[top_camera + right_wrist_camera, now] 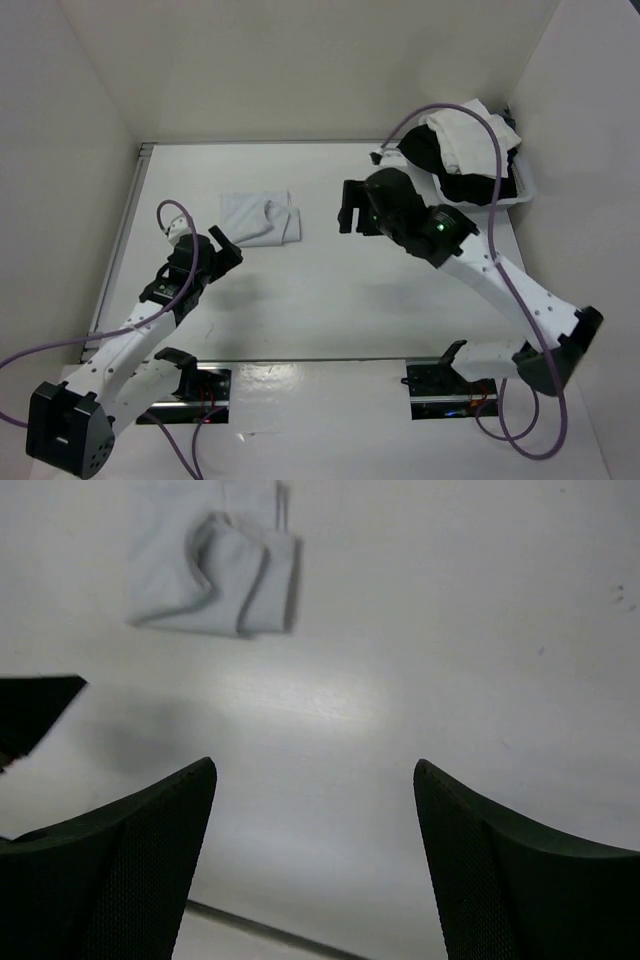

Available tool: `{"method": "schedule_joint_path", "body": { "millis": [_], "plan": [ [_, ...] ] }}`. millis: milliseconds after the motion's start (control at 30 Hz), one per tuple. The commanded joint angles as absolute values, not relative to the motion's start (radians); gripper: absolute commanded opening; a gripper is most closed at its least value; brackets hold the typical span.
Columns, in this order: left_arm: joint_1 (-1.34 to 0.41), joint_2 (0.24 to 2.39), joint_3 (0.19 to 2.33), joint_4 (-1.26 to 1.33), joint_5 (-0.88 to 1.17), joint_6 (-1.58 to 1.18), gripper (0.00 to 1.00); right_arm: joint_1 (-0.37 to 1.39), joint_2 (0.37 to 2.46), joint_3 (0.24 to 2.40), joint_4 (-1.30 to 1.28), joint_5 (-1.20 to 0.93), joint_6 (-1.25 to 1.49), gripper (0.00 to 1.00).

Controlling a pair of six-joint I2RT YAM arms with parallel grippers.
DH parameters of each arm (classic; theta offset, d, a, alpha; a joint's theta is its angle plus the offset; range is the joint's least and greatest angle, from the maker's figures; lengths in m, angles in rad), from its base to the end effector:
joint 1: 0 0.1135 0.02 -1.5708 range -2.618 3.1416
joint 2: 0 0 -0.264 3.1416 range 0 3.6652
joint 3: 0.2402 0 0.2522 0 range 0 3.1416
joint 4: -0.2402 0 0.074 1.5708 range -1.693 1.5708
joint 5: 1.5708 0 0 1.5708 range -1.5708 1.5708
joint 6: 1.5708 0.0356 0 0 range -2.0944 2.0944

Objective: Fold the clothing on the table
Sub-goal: Fold the skirt

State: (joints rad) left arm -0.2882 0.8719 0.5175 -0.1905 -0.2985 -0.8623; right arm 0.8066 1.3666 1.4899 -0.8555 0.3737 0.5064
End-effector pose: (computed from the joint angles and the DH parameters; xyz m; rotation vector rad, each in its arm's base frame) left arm 0.1881 -0.0448 0.2309 -0.7667 1.9677 -0.3793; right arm 0.2044 0.1945 0.3901 -0.1489 2.2521 0.2750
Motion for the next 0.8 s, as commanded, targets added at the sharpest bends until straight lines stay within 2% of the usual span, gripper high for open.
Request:
{"method": "schedule_joint_path", "body": {
  "millis": [0,133,333,767],
  "plan": [
    [-0.296,0.873,0.569,-0.221,-0.346,-0.832,1.0,0.769,1.313,1.257,-0.49,0.261,0.557,0.84],
    [-0.296,0.838,0.572,-0.242,-0.356,-0.831,1.0,0.747,1.287,1.073,-0.269,0.189,0.571,0.84],
    [-0.296,0.838,0.554,-0.232,-0.356,-0.841,1.0,0.747,1.319,0.98,-0.106,0.14,0.595,0.84],
    [-0.296,0.807,0.512,-0.222,-0.347,-0.85,1.0,0.747,1.598,0.959,0.239,-0.009,0.623,0.84]
  ]
}}
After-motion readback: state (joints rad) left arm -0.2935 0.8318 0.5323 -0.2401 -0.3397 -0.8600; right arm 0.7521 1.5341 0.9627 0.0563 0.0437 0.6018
